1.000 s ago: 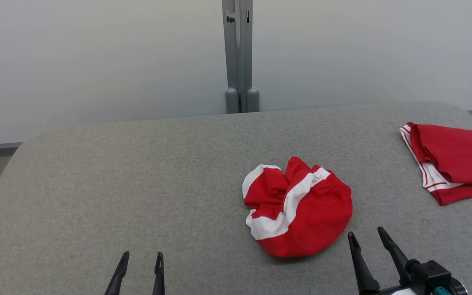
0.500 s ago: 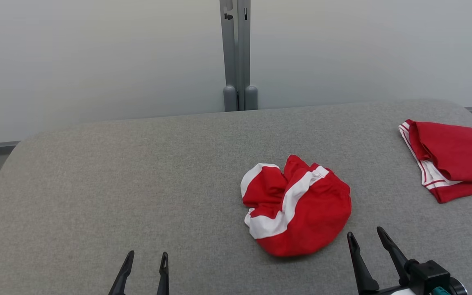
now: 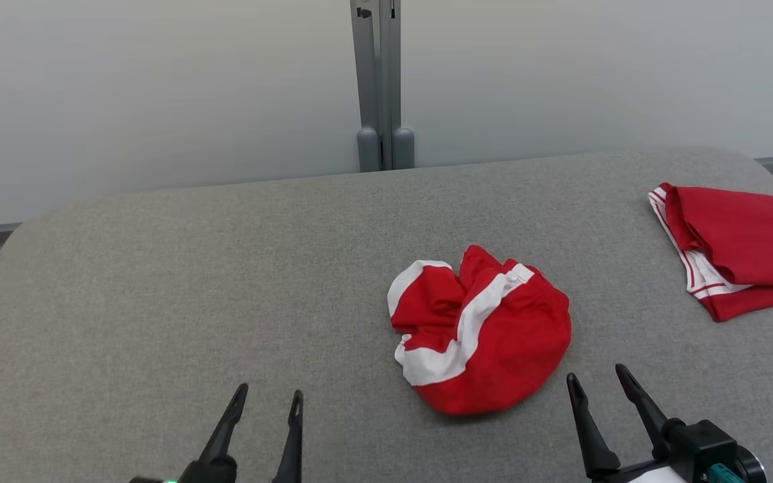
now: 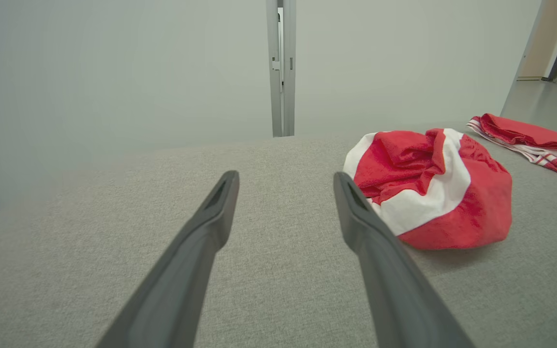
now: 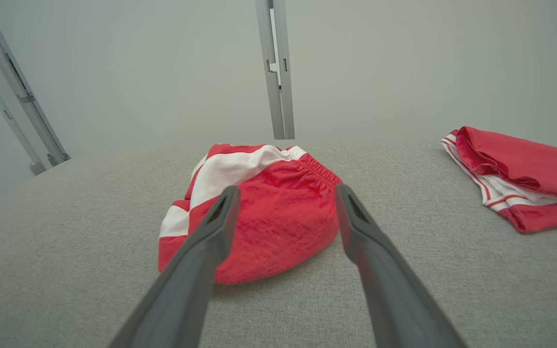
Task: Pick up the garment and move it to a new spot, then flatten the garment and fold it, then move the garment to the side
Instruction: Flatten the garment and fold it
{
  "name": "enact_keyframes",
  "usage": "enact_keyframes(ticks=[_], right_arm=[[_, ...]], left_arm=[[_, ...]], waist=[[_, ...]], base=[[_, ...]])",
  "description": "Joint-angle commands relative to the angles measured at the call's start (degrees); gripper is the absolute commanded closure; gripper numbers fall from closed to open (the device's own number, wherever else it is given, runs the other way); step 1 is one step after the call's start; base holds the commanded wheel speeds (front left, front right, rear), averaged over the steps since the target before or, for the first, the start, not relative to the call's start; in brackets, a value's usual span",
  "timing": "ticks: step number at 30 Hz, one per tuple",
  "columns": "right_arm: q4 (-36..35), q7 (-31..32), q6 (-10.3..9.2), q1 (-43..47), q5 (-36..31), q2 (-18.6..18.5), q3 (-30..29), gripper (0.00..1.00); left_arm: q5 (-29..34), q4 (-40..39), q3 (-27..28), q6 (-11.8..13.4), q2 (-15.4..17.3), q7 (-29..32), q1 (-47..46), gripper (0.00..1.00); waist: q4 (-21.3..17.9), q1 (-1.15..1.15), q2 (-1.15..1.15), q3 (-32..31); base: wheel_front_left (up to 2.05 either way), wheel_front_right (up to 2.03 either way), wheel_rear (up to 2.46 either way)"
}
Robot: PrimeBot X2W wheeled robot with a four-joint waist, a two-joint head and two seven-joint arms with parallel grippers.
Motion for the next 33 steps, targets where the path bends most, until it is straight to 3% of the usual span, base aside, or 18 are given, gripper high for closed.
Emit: enact_keyframes(ticks=[1,8,15,24,33], right_arm=[[-0.3,0.0,-0.07,-0.7,-0.1,-0.2,0.2,0.00],[-0.2,0.0,-0.07,-2.8,-0.4,-0.7,1.4,0.00],[-0.7,0.0,-0.07,-7.8,-0.6,-0.9,2.3,0.00],[-0.8,0.0,-0.07,-12.3,-0.5,-0.3,3.6,0.00],[-1.7,0.0,-0.07,-15.1,0.8,0.4,5.0,0.00]], left_arm=[[0.9,0.1,-0.9,-0.8,0.0,0.0,-2.7,0.00],[0.8,5.4,-7.6,-3.5,0.1,0.0,-15.5,0.00],[0.9,15.3,-17.2,-4.7,0.1,2.9,-35.8,0.00],[-13.2,21.9,-36.0,-4.8,0.2,16.7,-56.7,0.00],[-20.6,31.6,-43.8,-4.0,0.2,26.8,-64.0,0.00]], waist=[[-0.5,0.00,0.00,1.4],[-2.2,0.00,0.00,6.2],[-4.8,0.00,0.00,14.9],[-8.2,0.00,0.00,21.3],[-11.8,0.00,0.00,24.6]], base=[[0.00,0.00,0.00],[0.00,0.00,0.00],[0.00,0.00,0.00],[0.00,0.00,0.00],[0.00,0.00,0.00]])
